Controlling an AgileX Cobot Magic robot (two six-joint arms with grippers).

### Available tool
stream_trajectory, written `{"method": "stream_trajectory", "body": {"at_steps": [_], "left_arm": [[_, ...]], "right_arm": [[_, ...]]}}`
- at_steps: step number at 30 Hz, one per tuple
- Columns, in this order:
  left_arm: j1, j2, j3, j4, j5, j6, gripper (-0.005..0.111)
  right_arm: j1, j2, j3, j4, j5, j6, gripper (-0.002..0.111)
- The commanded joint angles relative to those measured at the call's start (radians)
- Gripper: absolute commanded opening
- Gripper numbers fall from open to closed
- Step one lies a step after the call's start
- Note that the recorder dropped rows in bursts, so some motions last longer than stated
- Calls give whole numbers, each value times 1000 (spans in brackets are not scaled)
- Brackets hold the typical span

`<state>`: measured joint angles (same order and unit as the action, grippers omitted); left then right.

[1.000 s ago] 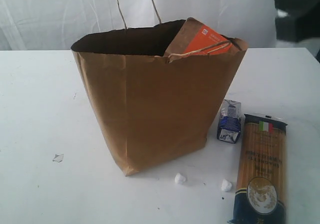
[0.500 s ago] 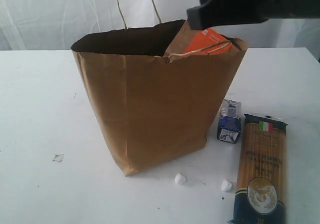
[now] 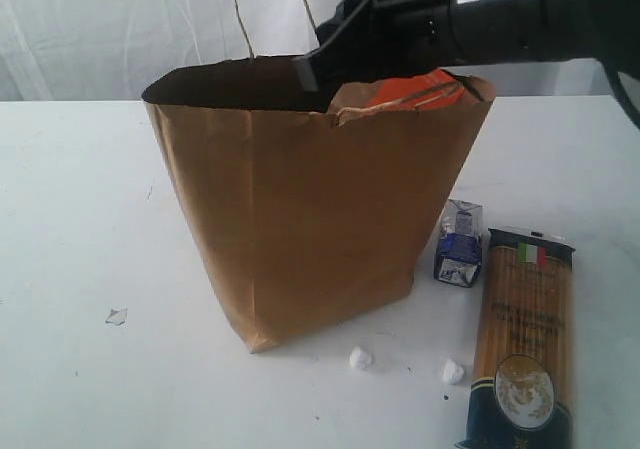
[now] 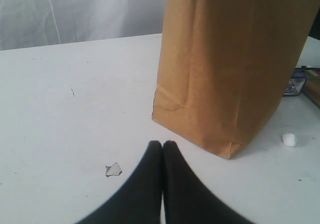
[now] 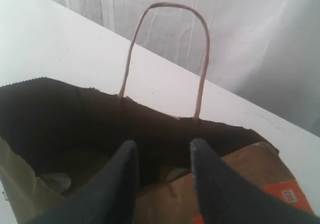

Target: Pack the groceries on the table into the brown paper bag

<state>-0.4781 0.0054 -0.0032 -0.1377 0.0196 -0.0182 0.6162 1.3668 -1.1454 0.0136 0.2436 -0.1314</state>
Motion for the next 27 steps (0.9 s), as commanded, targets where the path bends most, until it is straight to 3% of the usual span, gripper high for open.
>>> {"method": "stream_trajectory", "body": {"at_steps": [1, 9, 21, 27], "left_arm": [[0, -5, 3, -4, 4, 0, 0], [0, -5, 3, -4, 4, 0, 0], [0, -5, 3, -4, 4, 0, 0], [0, -5, 3, -4, 4, 0, 0]], "right_arm": [[3, -2, -10, 2, -33, 3, 51], [3, -96, 1, -38, 40, 5, 51], [3, -460, 19, -219, 404, 5, 50], [3, -532, 27, -223, 745, -4, 49]]}}
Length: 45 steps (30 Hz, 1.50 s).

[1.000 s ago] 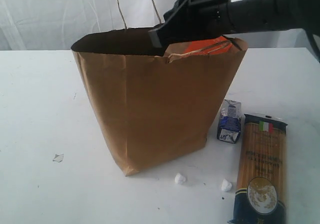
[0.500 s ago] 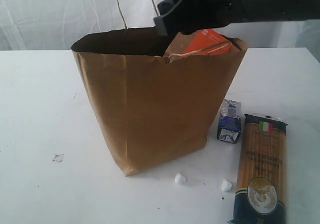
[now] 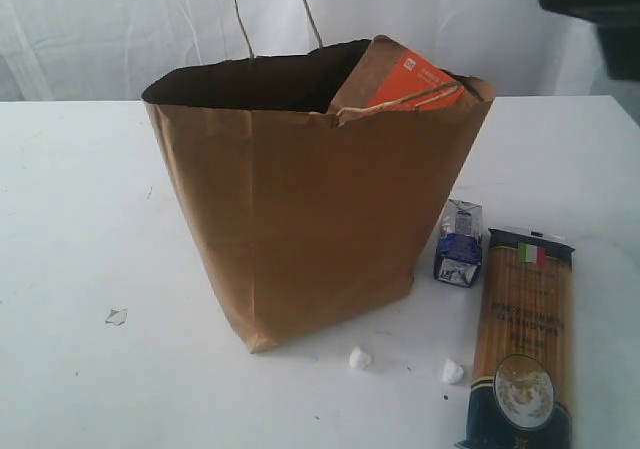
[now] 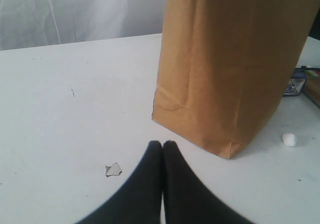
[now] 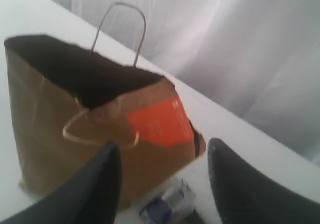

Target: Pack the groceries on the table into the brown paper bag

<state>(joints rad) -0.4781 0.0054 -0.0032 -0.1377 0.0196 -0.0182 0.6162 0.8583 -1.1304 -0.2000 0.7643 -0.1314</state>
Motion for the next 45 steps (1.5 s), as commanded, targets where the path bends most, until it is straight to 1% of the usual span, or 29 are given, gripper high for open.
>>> {"method": "stream_trajectory", "body": {"at_steps": [1, 4, 7, 9, 12, 17, 22, 26, 33, 43, 45], "left_arm": [[0, -5, 3, -4, 4, 0, 0], [0, -5, 3, -4, 4, 0, 0], [0, -5, 3, -4, 4, 0, 0], [0, -5, 3, -4, 4, 0, 0], [0, -5, 3, -4, 4, 0, 0], [0, -5, 3, -4, 4, 0, 0], [0, -5, 3, -4, 4, 0, 0], [0, -5, 3, -4, 4, 0, 0], [0, -5, 3, -4, 4, 0, 0], [0, -5, 3, -4, 4, 0, 0], [0, -5, 3, -4, 4, 0, 0]], "right_arm": [[3, -24, 20, -6, 289, -12, 49], [3, -21, 69, 46, 424, -68, 49], [3, -19, 154, 128, 446, -133, 49], [3, -17, 214, 168, 407, -159, 49], [3, 5, 306, 210, 300, -214, 49], [3, 123, 419, 323, 119, -320, 49], [3, 299, 442, 324, -87, -320, 49], [0, 445, 442, 322, -177, -320, 49], [0, 643, 442, 313, -232, -320, 49], [0, 702, 442, 241, -252, -320, 49], [-18, 702, 442, 241, -254, -311, 49]]}}
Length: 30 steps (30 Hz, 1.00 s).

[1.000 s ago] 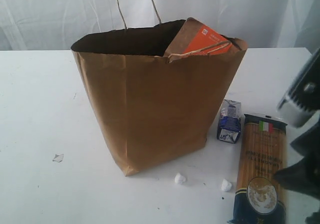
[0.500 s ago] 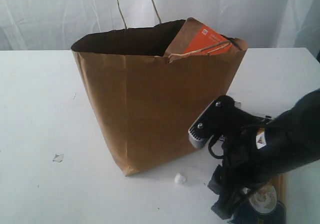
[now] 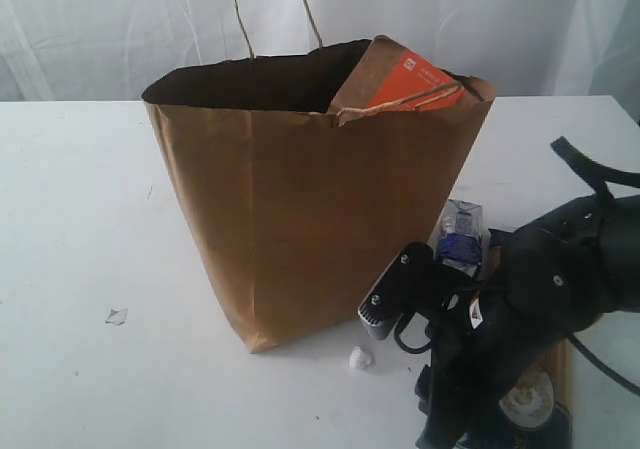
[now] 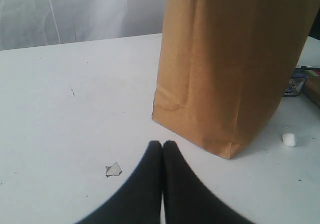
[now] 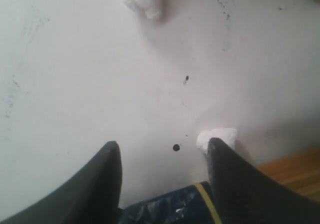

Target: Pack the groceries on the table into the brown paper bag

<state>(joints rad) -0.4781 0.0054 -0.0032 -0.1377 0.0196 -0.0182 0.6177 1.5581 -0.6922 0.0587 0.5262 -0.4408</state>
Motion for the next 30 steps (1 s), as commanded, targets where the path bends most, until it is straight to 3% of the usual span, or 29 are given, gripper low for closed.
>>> {"method": "stream_trajectory", "body": {"at_steps": [1, 7, 18, 22, 25, 30], "left_arm": [[0, -5, 3, -4, 4, 0, 0], [0, -5, 3, -4, 4, 0, 0], [0, -5, 3, -4, 4, 0, 0], [0, -5, 3, -4, 4, 0, 0], [0, -5, 3, -4, 4, 0, 0], [0, -5, 3, -4, 4, 0, 0]], "right_arm": [[-25, 2, 4, -18, -18, -1, 49], [-81, 2, 4, -18, -62, -1, 49], [-85, 116, 4, -7, -70, -1, 48], [-85, 118, 4, -5, -87, -1, 29], [-85, 99, 4, -2, -102, 3, 4], [-85, -44, 4, 0, -60, 59, 0]]}}
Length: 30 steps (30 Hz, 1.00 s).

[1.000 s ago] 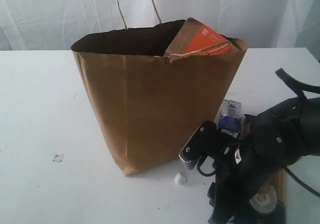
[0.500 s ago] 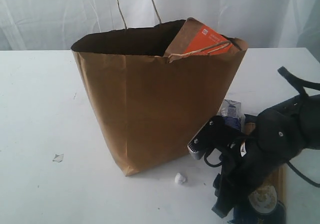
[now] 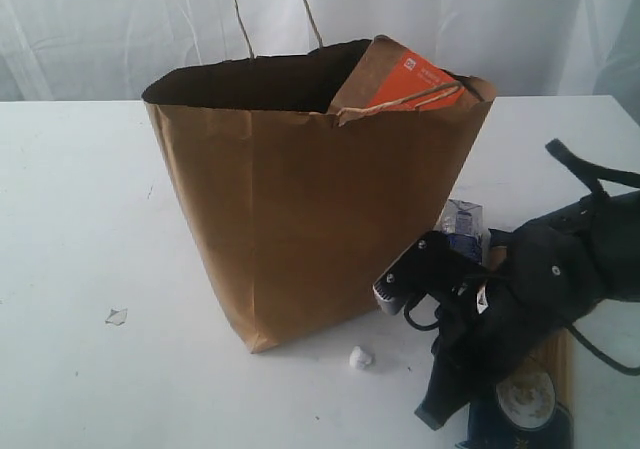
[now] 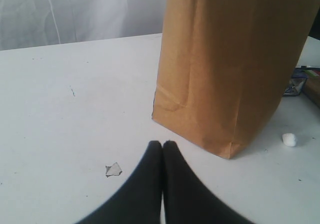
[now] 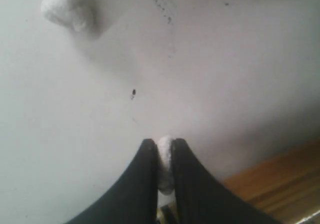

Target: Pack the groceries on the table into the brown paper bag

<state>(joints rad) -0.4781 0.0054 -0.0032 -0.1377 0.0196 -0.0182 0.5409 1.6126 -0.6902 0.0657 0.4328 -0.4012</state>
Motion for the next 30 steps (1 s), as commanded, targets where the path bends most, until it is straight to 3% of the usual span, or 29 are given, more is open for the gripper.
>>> {"method": "stream_trajectory", "body": {"at_steps": [1, 13, 30], "left_arm": [[0, -5, 3, -4, 4, 0, 0], [0, -5, 3, -4, 4, 0, 0], [0, -5, 3, -4, 4, 0, 0]], "right_arm": [[-9, -127, 2, -7, 46, 21, 0], [-9, -614, -25, 75, 202, 49, 0], [76, -653, -361, 69, 285, 38, 0]]}}
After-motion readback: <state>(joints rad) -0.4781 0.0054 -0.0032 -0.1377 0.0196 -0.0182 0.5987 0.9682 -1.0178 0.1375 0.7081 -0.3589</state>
